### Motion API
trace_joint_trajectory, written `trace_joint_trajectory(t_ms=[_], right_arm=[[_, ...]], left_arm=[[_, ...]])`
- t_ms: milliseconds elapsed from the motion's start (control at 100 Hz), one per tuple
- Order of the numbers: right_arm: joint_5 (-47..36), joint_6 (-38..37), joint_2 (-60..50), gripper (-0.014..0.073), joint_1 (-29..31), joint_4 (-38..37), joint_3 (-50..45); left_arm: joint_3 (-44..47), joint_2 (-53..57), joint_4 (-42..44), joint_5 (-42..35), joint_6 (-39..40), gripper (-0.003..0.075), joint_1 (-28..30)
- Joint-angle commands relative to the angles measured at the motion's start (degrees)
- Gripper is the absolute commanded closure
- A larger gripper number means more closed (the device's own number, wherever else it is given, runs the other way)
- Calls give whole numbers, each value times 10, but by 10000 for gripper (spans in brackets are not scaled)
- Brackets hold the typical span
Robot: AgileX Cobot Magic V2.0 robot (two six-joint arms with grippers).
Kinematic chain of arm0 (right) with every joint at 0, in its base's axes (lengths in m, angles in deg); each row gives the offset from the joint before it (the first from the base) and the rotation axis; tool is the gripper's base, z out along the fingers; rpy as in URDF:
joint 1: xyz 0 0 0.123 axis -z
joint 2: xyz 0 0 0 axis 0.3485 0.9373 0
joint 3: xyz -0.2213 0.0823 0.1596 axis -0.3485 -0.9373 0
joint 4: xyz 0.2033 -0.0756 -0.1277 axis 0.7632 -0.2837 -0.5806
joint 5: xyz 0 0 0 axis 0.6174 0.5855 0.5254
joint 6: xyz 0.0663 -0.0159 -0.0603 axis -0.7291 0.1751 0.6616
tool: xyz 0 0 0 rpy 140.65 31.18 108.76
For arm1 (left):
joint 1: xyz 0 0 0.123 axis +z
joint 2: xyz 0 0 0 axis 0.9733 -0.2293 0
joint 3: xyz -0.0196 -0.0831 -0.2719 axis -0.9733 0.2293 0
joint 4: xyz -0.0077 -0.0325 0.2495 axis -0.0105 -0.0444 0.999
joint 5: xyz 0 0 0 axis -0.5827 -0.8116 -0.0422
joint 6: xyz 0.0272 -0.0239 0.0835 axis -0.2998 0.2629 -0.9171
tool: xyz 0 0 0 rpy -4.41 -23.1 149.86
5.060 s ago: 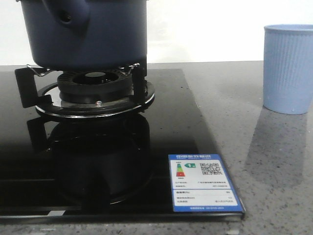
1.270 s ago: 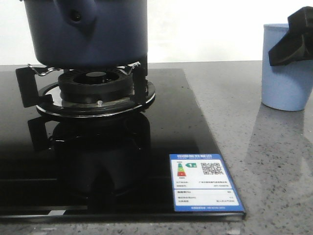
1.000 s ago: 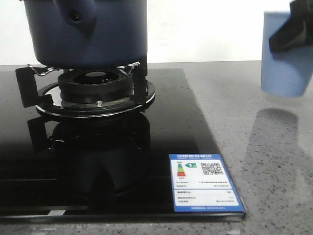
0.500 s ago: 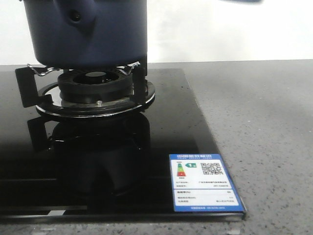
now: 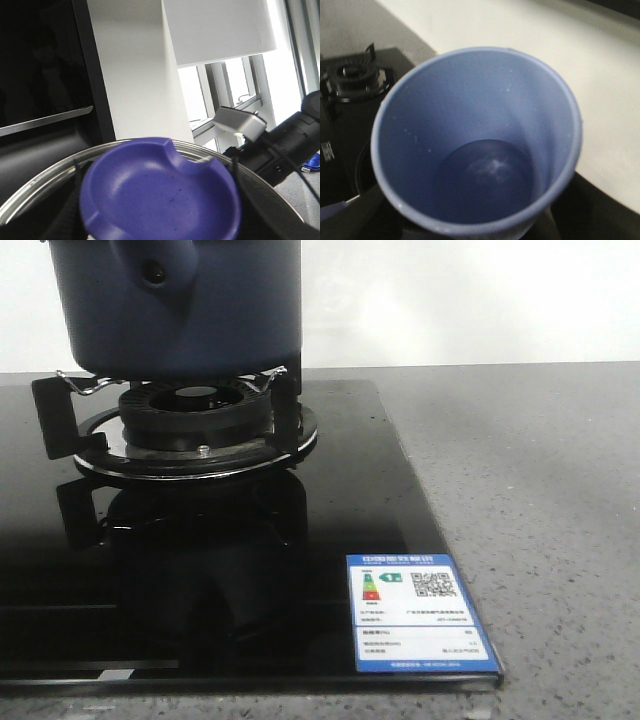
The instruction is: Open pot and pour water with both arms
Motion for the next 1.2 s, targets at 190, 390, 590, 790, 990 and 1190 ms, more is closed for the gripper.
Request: trace_joint_trajectory(t_ms=[190, 390, 590, 790, 990, 1190], right_arm=[[-99, 4, 51, 262, -70, -116, 91], [-147, 4, 76, 262, -88, -207, 91], [-171, 5, 99, 262, -102, -285, 91], [-205, 5, 116, 262, -110, -310, 91], [-238, 6, 133, 263, -129, -391, 91], [-265, 6, 152, 263, -143, -486, 91]], left_arm=[[-20, 8, -47, -2, 5, 467, 1], [-20, 22, -47, -35, 5, 467, 1], [-20, 34, -47, -74, 5, 467, 1], [-20, 35, -47, -74, 5, 467, 1], [-20, 35, -47, -69, 5, 467, 1], [-20, 35, -42, -69, 5, 467, 1]])
